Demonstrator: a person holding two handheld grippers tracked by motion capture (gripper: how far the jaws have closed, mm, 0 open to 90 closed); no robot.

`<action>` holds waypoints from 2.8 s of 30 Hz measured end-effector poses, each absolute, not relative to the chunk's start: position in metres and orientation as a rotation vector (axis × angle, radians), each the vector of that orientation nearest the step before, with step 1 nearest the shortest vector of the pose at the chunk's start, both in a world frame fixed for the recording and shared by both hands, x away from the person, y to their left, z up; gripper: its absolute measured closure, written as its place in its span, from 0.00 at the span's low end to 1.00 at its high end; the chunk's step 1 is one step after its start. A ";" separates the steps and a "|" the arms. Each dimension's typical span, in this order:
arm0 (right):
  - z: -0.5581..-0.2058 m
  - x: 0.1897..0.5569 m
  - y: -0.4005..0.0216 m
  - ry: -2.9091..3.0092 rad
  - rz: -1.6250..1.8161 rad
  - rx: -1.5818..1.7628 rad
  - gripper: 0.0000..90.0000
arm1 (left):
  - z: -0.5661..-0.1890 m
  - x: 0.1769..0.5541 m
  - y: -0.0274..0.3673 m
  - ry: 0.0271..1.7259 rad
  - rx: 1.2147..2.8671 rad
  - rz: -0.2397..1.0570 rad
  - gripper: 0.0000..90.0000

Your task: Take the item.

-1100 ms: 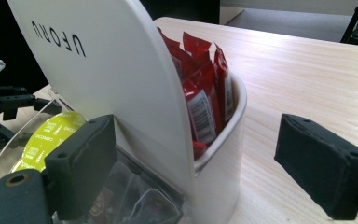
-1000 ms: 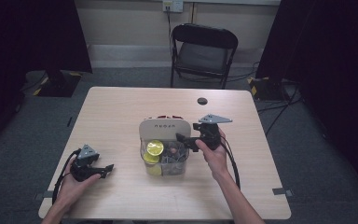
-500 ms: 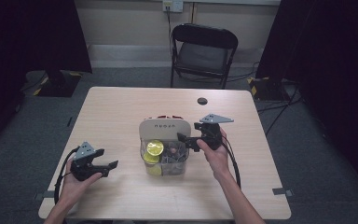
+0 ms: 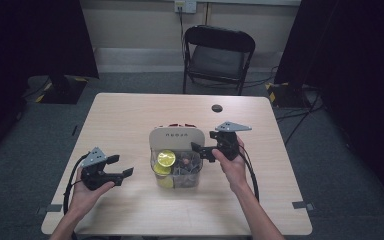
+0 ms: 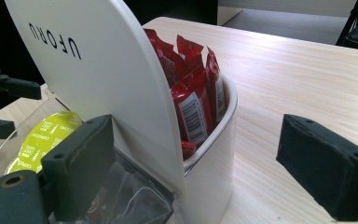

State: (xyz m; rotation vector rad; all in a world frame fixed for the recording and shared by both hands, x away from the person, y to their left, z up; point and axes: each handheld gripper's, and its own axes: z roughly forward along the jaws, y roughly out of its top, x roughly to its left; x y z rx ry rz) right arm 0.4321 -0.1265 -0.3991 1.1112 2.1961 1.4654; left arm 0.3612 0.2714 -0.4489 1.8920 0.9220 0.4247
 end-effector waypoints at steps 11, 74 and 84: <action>-0.399 0.433 -0.129 2.198 1.464 1.115 0.11 | -0.431 0.353 0.254 0.827 1.904 0.440 0.27; -0.397 0.433 -0.130 2.209 1.474 1.111 0.15 | -0.415 0.386 0.166 0.667 1.984 0.257 0.39; -0.397 0.433 -0.131 2.209 1.482 1.113 0.15 | -0.418 0.389 0.160 0.679 1.999 0.226 0.41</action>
